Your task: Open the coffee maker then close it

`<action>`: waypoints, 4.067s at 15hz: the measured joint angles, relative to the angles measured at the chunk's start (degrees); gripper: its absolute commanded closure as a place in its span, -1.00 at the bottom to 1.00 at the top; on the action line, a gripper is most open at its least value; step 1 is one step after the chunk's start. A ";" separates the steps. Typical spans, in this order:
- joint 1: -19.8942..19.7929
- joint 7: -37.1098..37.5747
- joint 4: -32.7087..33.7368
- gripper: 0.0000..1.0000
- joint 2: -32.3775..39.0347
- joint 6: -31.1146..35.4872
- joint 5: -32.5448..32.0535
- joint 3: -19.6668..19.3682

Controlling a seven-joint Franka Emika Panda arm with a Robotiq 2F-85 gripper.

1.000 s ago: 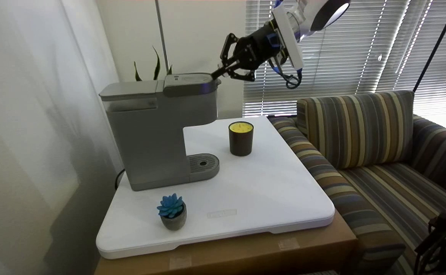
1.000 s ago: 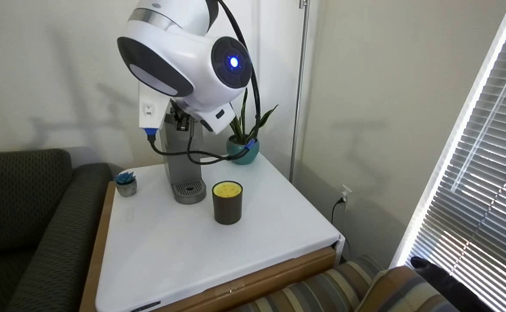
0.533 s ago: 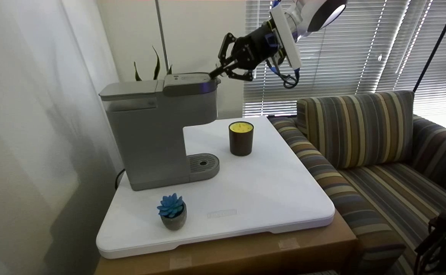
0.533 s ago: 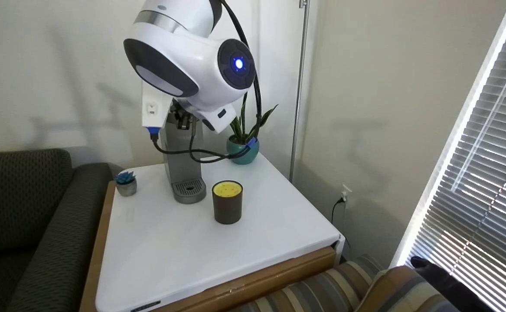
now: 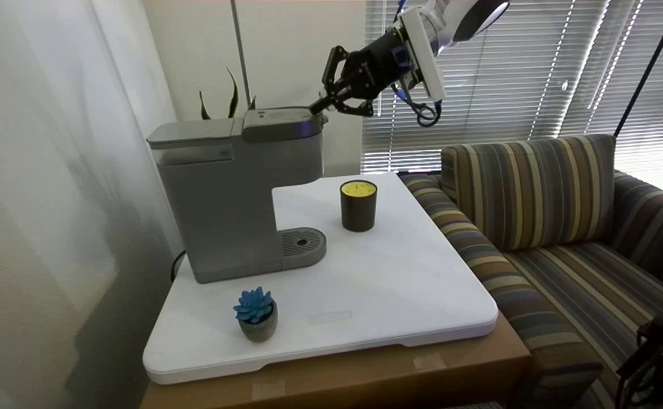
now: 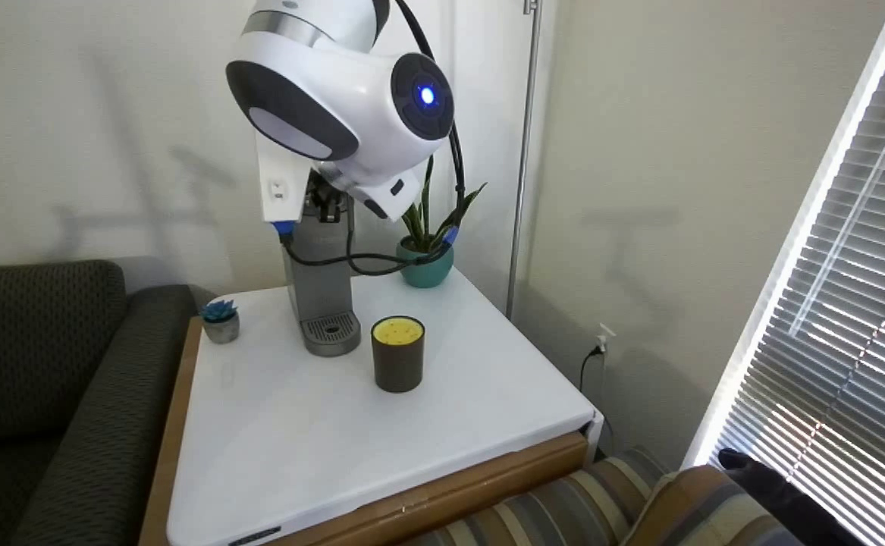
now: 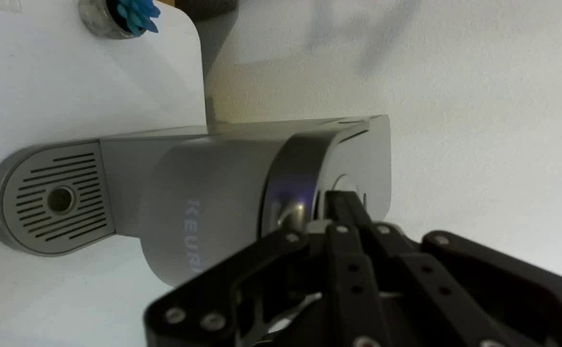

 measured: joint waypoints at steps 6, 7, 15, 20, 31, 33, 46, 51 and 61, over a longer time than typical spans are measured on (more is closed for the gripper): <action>0.00 -1.04 7.00 1.00 -0.14 -0.11 -11.14 0.00; 0.00 -1.02 8.44 1.00 -0.23 -0.41 -13.72 0.01; -0.91 1.54 18.54 1.00 -2.11 -13.63 -41.11 0.13; -2.59 0.77 25.21 1.00 -2.64 -26.55 -51.74 1.93; -3.43 -3.98 35.81 1.00 -2.12 -40.68 -60.90 3.21; -3.43 -4.51 36.40 1.00 -2.00 -40.85 -60.98 3.18; -3.38 -5.38 38.50 -0.51 -0.66 -40.61 -61.00 3.11; -3.31 -5.36 38.54 -1.00 -0.66 -40.41 -61.00 3.11; -3.23 -2.91 38.53 -1.00 -0.49 -36.74 -60.72 3.11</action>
